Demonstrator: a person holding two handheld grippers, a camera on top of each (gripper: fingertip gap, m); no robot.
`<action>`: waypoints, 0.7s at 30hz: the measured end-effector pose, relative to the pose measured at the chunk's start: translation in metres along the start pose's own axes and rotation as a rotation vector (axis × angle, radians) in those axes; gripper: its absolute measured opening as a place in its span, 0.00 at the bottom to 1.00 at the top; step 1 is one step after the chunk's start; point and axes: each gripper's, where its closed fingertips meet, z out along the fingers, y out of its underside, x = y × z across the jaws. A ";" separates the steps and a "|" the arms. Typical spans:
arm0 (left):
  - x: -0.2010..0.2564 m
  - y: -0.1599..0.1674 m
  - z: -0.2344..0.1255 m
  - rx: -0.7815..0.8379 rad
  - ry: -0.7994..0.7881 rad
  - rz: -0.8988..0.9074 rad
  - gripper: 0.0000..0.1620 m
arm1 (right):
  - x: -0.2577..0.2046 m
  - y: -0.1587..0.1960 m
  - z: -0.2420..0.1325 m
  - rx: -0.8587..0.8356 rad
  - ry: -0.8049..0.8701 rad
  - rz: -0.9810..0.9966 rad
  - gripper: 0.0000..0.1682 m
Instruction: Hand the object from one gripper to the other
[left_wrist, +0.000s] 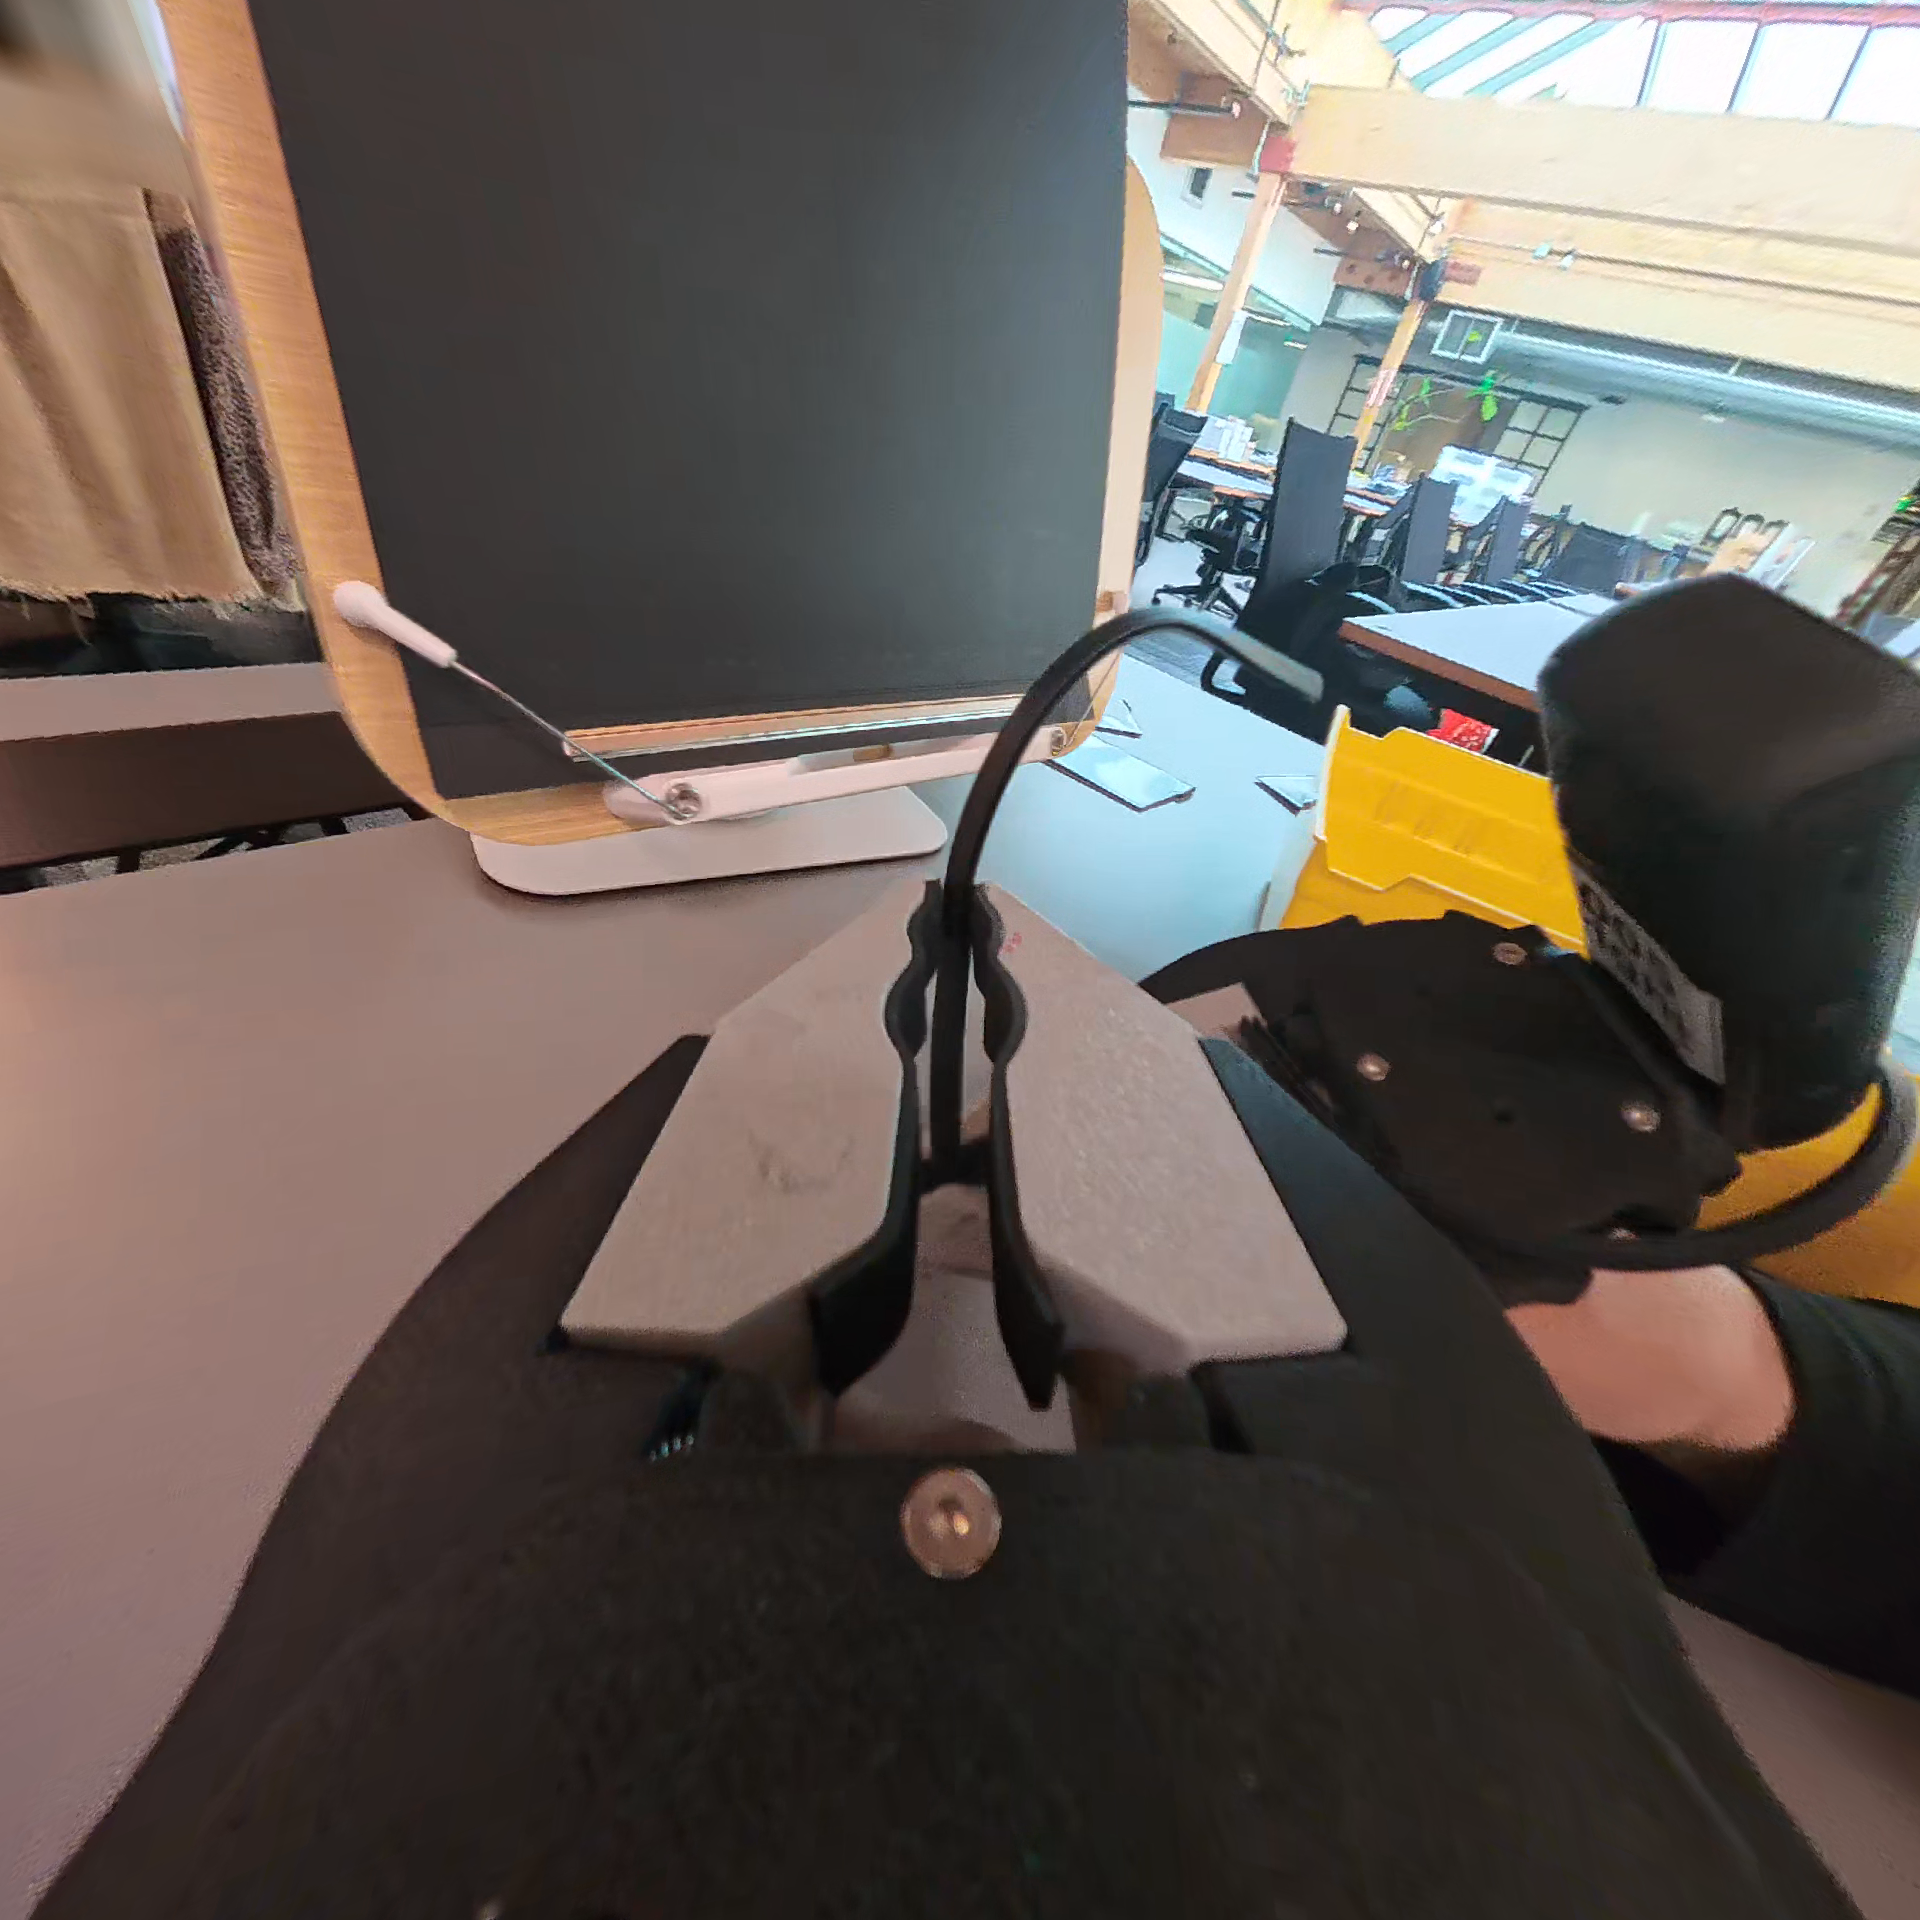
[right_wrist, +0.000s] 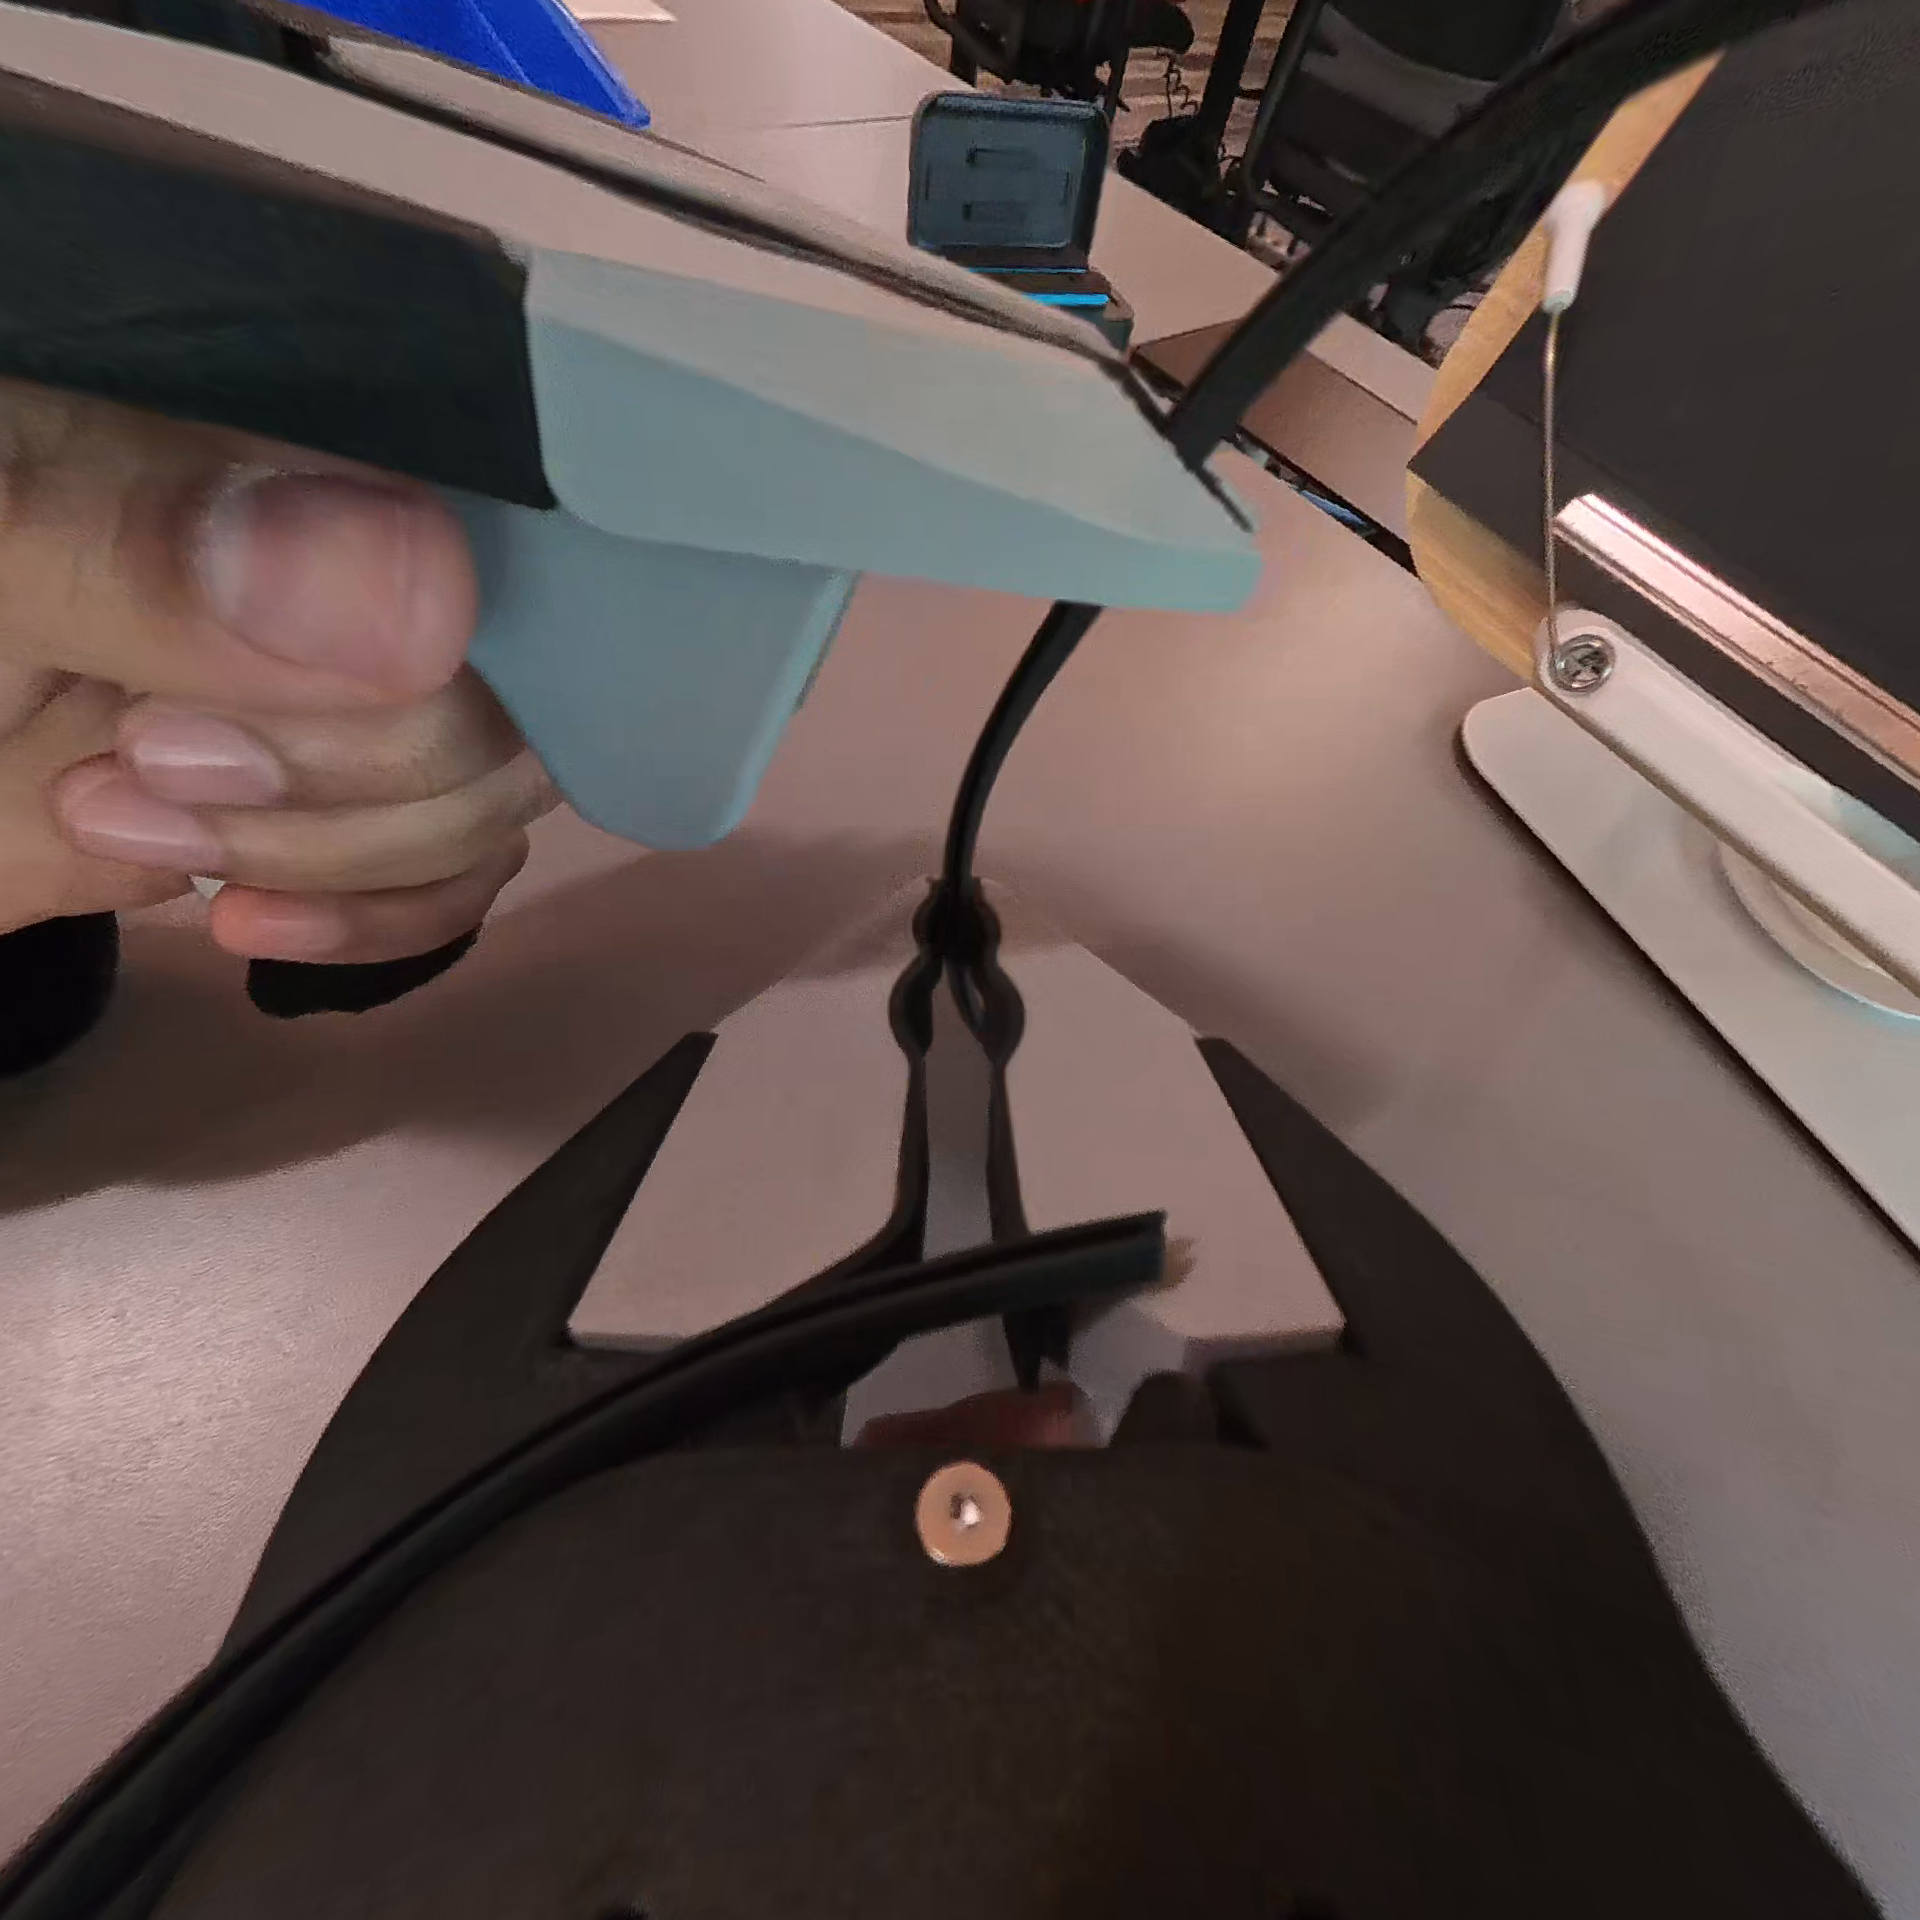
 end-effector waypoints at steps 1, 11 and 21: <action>-0.002 -0.001 -0.001 0.002 -0.009 0.012 0.02 | 0.001 0.000 -0.001 0.000 -0.005 0.008 0.00; 0.038 -0.010 -0.026 -0.011 0.087 0.542 0.18 | 0.025 -0.003 -0.012 0.009 0.050 0.079 0.00; -0.043 0.021 -0.020 -0.208 -0.248 0.559 0.17 | 0.006 -0.010 -0.026 0.026 -0.140 0.061 0.00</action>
